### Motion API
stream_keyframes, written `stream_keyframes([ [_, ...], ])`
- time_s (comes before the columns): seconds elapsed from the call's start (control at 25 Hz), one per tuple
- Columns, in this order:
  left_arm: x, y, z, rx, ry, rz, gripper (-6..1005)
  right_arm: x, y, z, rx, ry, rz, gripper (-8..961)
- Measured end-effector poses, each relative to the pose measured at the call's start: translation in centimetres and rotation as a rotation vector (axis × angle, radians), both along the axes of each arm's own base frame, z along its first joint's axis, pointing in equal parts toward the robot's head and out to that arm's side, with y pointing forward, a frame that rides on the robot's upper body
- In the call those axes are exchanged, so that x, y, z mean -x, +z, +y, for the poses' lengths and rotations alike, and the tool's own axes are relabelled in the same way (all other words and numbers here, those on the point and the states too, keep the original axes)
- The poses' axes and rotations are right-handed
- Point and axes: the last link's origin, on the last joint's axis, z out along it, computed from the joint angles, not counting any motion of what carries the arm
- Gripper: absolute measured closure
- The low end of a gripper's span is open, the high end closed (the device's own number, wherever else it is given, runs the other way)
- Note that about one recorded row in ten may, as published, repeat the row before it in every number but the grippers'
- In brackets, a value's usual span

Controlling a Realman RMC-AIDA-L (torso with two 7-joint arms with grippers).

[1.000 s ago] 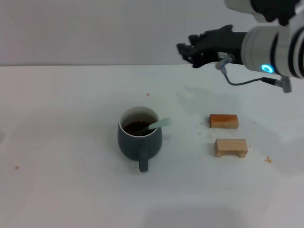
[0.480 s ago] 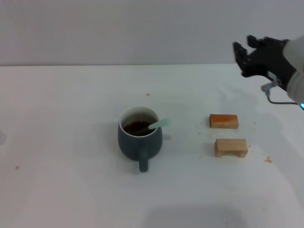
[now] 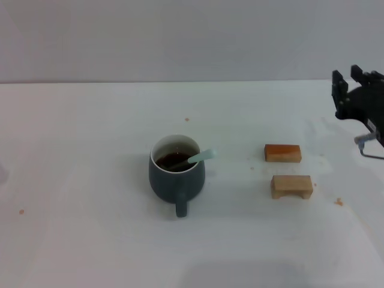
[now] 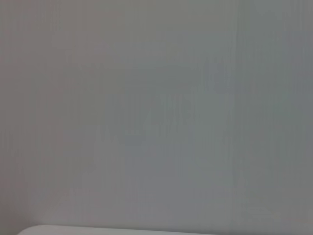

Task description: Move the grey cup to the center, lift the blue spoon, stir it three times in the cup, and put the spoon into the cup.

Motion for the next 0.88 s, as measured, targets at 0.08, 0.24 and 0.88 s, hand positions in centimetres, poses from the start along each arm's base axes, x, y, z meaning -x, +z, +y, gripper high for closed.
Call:
stream_keyframes([
  [0.08,0.0,0.0,0.0,0.000,0.000,-0.002,1001,-0.4,-0.2,-0.2,-0.011,0.001,0.000,669],
  [0.24,0.0,-0.1,0.0,0.000,0.001,-0.004,1001,-2.0,-0.8,-1.3,-0.072,0.009,0.042,669],
  [0.88,-0.4,-1.3,-0.2,0.014,0.004,-0.023,1001,-6.5,-3.1,-4.4,-0.083,0.096,0.264,669],
])
